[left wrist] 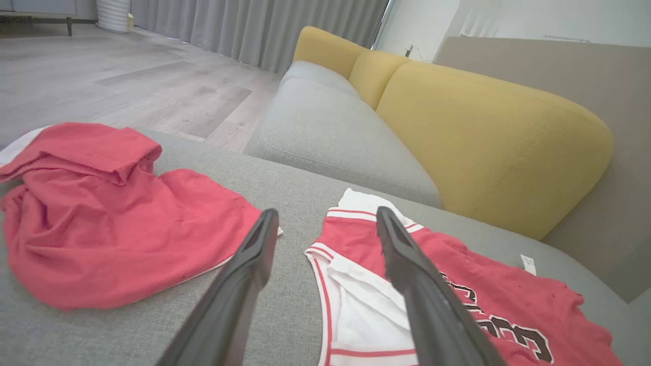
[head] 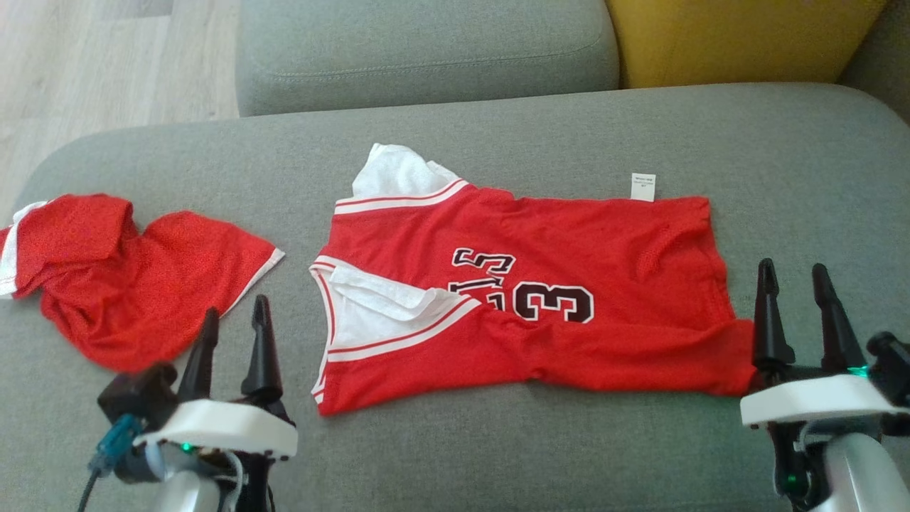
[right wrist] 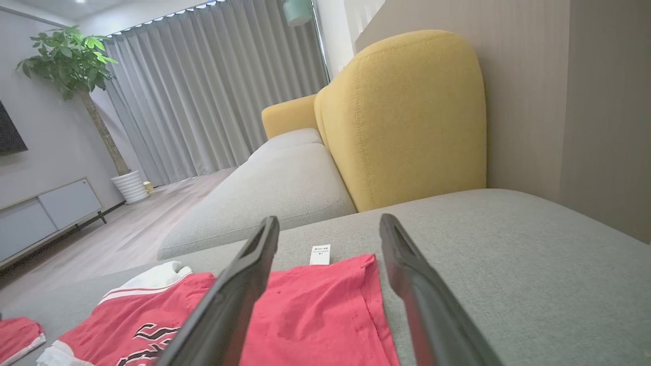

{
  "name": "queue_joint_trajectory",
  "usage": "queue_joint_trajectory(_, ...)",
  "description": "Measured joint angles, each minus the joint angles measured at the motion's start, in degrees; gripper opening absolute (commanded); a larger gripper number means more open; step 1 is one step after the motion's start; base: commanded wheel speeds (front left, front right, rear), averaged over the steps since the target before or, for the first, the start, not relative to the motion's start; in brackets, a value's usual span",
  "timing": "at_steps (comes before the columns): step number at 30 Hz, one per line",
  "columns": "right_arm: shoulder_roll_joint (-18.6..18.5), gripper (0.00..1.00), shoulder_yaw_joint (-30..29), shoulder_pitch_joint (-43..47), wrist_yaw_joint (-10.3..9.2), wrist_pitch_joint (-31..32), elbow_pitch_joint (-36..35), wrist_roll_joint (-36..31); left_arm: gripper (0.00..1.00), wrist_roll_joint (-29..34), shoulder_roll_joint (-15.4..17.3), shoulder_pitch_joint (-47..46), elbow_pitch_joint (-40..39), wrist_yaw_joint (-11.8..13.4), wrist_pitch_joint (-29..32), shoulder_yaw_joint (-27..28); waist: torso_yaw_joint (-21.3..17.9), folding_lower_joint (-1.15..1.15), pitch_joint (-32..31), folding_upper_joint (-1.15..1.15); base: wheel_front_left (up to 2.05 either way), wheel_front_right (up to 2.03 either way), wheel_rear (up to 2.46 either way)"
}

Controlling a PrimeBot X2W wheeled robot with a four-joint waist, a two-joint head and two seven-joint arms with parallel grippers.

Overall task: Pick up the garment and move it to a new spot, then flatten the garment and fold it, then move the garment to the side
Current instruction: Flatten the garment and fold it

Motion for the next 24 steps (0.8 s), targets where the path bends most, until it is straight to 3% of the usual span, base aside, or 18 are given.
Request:
queue_joint_trajectory(5, 1.7, 1.0, -2.0, 1.0, 0.0, 0.8, -2.6, -0.5, 1.0, 3.2, -3.4, 2.1, -1.9, -2.5, 0.0, 4.2, 0.6, 0.0, 0.1, 0.0, 0.0, 0.0, 0.0)
queue_joint_trajectory(10, 2.2, 1.0, -2.0, 2.2, 0.0, 2.1, -4.0, -0.8, 1.0, 5.8, -4.5, 2.7, -1.8, -4.6, 0.0, 5.9, 0.8, 0.0, 0.3, 0.0, 0.0, 0.0, 0.0)
queue_joint_trajectory(20, 2.4, 1.0, -1.5, 0.6, 0.0, 5.9, -5.6, -2.5, 1.0, 9.0, -4.5, -0.5, 3.3, -7.5, 0.1, 6.2, -0.9, 0.0, 4.0, 0.0, 0.0, 0.0, 0.0)
queue_joint_trajectory(24, 2.4, 1.0, -1.4, -4.1, 0.0, 7.7, -5.9, -3.0, 1.0, 11.1, -1.6, -8.8, 5.9, -8.1, 4.5, 5.1, -2.1, 0.0, 7.8, 0.0, 0.0, 0.0, 0.0)
